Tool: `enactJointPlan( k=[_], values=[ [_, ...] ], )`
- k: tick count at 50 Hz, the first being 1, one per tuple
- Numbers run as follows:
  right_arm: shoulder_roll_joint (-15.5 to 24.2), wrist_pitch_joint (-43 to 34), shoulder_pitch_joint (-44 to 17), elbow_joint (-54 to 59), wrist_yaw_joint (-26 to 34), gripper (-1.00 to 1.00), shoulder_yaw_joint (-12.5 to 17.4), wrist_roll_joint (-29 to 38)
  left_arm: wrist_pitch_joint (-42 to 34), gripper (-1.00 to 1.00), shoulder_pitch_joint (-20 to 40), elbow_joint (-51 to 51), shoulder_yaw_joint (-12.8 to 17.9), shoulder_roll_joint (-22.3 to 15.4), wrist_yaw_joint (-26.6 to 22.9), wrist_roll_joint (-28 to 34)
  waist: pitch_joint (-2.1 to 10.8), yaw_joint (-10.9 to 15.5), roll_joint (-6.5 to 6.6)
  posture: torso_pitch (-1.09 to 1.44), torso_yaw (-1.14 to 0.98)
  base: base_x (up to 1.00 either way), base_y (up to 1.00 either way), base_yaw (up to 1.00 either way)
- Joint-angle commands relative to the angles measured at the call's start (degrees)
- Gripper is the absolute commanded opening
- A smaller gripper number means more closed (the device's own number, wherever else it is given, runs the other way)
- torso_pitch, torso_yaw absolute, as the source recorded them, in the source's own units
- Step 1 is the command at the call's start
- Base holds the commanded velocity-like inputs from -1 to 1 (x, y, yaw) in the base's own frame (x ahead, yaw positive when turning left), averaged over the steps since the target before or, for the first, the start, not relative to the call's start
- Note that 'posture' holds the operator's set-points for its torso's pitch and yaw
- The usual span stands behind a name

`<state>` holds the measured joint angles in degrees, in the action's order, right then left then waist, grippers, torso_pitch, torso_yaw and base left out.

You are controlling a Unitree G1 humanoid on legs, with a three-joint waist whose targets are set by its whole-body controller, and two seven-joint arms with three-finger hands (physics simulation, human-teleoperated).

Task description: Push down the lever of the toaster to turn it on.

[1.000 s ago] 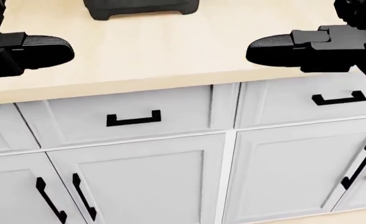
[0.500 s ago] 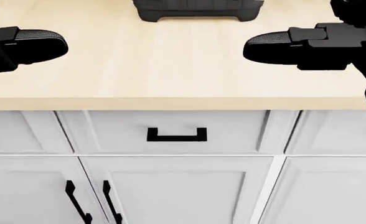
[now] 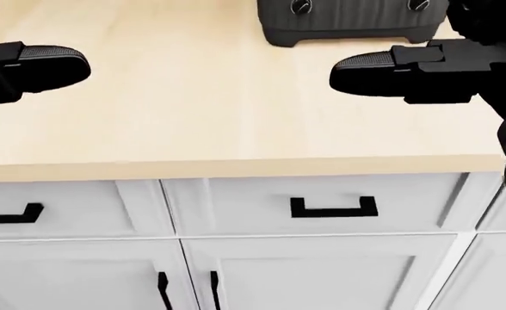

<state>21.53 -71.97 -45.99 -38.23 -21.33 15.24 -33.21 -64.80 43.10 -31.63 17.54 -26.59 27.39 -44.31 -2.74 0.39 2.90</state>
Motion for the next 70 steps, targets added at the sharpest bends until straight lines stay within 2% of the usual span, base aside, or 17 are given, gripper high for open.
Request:
enactJointPlan(
  k=[1,3,6,7,13,18,25,26,28,34,41,42,44,50,54,55,70],
  values=[
    [1.04,2.68,-2.06,-1.60,-0.48,1.00,1.32,0.57,2.31,1.00,1.86,-1.86,0.37,-0.57,-0.45,-0.20,1.83,-0.35,-0.12,0.00,0.00,0.00,0.19,0.00],
    [1.10,2.86,-2.07,-1.52,-0.53,1.00,1.18,0.54,2.32,1.00,1.98,-1.79,0.31,-0.55,-0.47,-0.17,0.19,-0.43,-0.55,0.00,0.00,0.00,0.01,0.00],
    [0.95,2.43,-2.29,-1.99,-1.00,1.00,1.46,-0.03,2.00,1.00,2.10,-2.02,0.36,-0.48,-0.26,-0.34,-0.10,-0.91,-0.69,0.00,0.00,0.00,0.00,0.00],
    [1.04,2.29,-2.42,-2.09,-1.10,1.00,1.42,-0.21,1.62,1.00,2.48,-2.05,0.47,-0.53,-0.05,-0.61,1.31,-0.88,-0.49,0.00,0.00,0.18,0.00,0.00],
    [1.12,3.53,-2.11,-1.49,-1.14,1.00,1.22,-0.34,2.19,1.00,2.00,-1.88,0.12,-0.38,-0.50,0.00,-1.26,-0.44,-2.45,0.00,0.00,0.29,0.00,0.00],
    [1.28,3.67,-1.99,-1.27,-1.70,1.00,1.50,-0.72,1.90,1.00,2.19,-1.95,0.17,-0.24,-0.52,0.08,0.84,-0.06,-2.58,0.00,0.00,0.02,0.00,0.00],
    [1.59,3.98,-1.84,-1.30,-1.98,1.00,1.24,-1.20,1.99,1.00,2.16,-1.94,0.18,-0.16,-0.67,0.25,0.12,0.44,-6.87,0.00,0.00,0.33,0.00,0.00],
    [1.54,3.91,-1.90,-1.32,-2.07,1.00,1.31,-1.31,2.13,1.00,2.11,-1.82,0.17,-0.19,-0.76,0.33,-0.39,0.05,-5.38,0.00,0.00,0.30,0.00,0.00],
    [1.55,3.84,-2.03,-1.36,-2.23,1.00,1.37,-1.54,2.18,1.00,2.13,-1.72,0.27,-0.26,-0.80,0.34,0.51,0.42,-6.29,0.00,0.00,0.29,0.00,0.00],
    [1.60,4.09,-2.06,-1.31,-2.42,1.00,1.11,-1.82,2.01,1.00,2.29,-1.81,0.40,-0.39,-0.57,0.01,0.35,0.12,-4.48,0.00,0.00,0.31,0.00,0.00],
    [1.68,3.74,-2.07,-1.60,-2.60,1.00,1.19,-2.10,2.04,1.00,2.29,-1.87,0.48,-0.54,-0.28,-0.33,1.90,-1.06,1.82,0.00,0.00,0.31,0.00,0.00],
    [1.70,3.78,-1.98,-1.66,-2.58,1.00,1.18,-2.13,2.09,1.00,2.21,-1.95,0.46,-0.52,-0.27,-0.34,0.50,-0.46,-0.28,0.00,0.00,0.31,0.00,0.00],
    [1.77,3.76,-1.96,-1.61,-2.57,1.00,1.17,-2.16,1.81,1.00,2.28,-2.17,0.55,-0.49,0.01,-0.57,0.04,-0.60,1.14,0.00,0.00,0.31,0.00,0.00],
    [1.87,4.49,-1.62,-1.37,-2.21,1.00,0.77,-1.86,1.79,1.00,2.37,-2.16,0.58,-0.49,0.31,-0.93,-1.06,-0.48,-1.00,0.00,0.00,0.06,0.00,0.00],
    [1.75,3.76,-2.03,-1.85,-2.44,1.00,1.05,-2.10,2.60,1.00,1.92,-1.94,0.34,-0.65,-0.05,-0.56,0.15,0.17,-6.26,0.00,0.00,0.00,0.00,0.00],
    [1.72,3.62,-2.12,-1.91,-2.51,1.00,1.08,-2.19,2.20,1.00,2.17,-2.09,0.48,-0.64,0.19,-0.81,-0.42,0.23,-3.07,0.00,0.00,0.00,0.00,0.00],
    [2.15,3.57,-2.71,-1.83,-3.00,1.00,1.43,-2.77,0.94,1.00,3.49,-1.72,0.75,-0.63,1.30,-2.98,1.99,-0.39,-2.07,-0.05,0.00,0.00,0.00,0.00]
  ],
)
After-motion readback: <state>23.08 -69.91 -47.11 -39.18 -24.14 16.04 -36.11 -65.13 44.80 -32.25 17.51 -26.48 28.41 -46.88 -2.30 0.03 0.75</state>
